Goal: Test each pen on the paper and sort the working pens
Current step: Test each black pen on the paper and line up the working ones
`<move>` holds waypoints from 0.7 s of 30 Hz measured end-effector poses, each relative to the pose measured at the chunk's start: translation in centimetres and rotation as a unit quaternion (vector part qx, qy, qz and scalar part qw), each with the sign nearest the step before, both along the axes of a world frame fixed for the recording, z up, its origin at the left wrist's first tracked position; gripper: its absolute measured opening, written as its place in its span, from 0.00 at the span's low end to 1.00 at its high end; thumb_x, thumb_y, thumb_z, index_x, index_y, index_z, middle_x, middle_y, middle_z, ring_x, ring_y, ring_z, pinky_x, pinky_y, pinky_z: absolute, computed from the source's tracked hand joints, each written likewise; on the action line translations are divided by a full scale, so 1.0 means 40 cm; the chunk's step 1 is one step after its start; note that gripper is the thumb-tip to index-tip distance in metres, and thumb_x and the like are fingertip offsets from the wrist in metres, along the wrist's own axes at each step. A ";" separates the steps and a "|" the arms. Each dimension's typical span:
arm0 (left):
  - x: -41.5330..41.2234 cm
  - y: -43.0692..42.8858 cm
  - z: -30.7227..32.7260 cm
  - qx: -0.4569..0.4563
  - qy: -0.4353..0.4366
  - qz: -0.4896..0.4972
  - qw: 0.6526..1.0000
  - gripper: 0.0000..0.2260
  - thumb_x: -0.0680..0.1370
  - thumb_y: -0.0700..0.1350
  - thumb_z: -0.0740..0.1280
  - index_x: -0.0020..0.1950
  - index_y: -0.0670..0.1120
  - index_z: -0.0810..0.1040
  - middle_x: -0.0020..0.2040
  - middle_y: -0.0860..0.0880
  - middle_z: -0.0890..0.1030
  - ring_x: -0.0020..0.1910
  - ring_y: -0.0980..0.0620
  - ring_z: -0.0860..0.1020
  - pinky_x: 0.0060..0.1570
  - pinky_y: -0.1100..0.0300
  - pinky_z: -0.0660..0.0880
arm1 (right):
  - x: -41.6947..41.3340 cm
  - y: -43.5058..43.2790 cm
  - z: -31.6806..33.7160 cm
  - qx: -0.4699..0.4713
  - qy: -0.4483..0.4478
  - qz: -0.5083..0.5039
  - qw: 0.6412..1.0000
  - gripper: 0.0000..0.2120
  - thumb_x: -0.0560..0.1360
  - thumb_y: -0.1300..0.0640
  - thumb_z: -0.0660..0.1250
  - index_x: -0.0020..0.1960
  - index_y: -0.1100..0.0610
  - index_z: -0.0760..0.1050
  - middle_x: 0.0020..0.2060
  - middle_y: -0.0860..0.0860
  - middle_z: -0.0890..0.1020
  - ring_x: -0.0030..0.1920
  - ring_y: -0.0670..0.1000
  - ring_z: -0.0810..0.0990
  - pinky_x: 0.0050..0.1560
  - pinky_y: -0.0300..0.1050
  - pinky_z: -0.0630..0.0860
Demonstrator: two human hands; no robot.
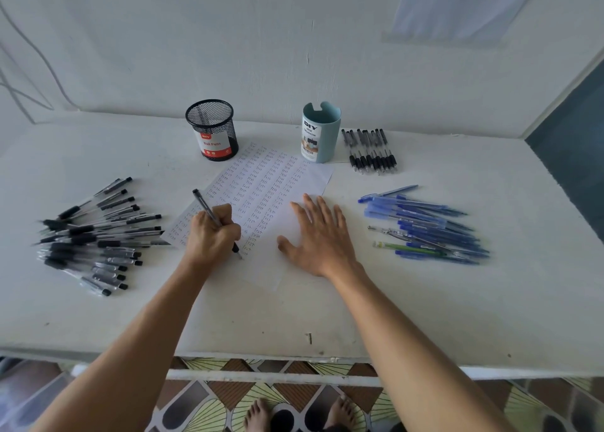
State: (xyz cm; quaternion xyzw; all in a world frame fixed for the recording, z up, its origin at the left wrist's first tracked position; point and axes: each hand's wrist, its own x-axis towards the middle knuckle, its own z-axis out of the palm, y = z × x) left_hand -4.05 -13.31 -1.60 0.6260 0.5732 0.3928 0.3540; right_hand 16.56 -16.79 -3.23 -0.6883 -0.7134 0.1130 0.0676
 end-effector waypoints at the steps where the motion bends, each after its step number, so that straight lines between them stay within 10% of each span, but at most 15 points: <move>1: -0.003 0.004 0.001 -0.015 -0.031 0.012 0.999 0.11 0.59 0.38 0.64 0.26 0.48 0.61 0.24 0.51 0.63 0.27 0.50 0.63 0.28 0.59 0.59 | 0.000 0.001 -0.001 0.002 0.002 -0.001 1.000 0.38 0.77 0.33 0.54 0.81 0.49 0.49 0.81 0.50 0.45 0.80 0.53 0.40 0.78 0.58 0.37; 9: -0.005 0.031 -0.001 -0.074 -0.226 0.028 0.971 0.07 0.85 0.45 0.60 0.49 0.44 0.69 0.23 0.54 0.63 0.19 0.54 0.59 0.23 0.63 0.56 | 0.021 0.022 0.025 -0.019 0.050 0.000 0.999 0.36 0.76 0.37 0.62 0.79 0.49 0.56 0.81 0.49 0.52 0.80 0.51 0.46 0.78 0.54 0.42; 21: 0.008 0.006 0.020 -0.029 -0.063 -0.013 0.997 0.18 0.82 0.54 0.64 0.42 0.41 0.78 0.23 0.47 0.70 0.21 0.50 0.66 0.23 0.63 0.62 | 0.076 0.010 0.012 0.009 -0.020 0.015 1.000 0.36 0.79 0.35 0.51 0.81 0.52 0.52 0.81 0.51 0.51 0.80 0.51 0.48 0.77 0.52 0.48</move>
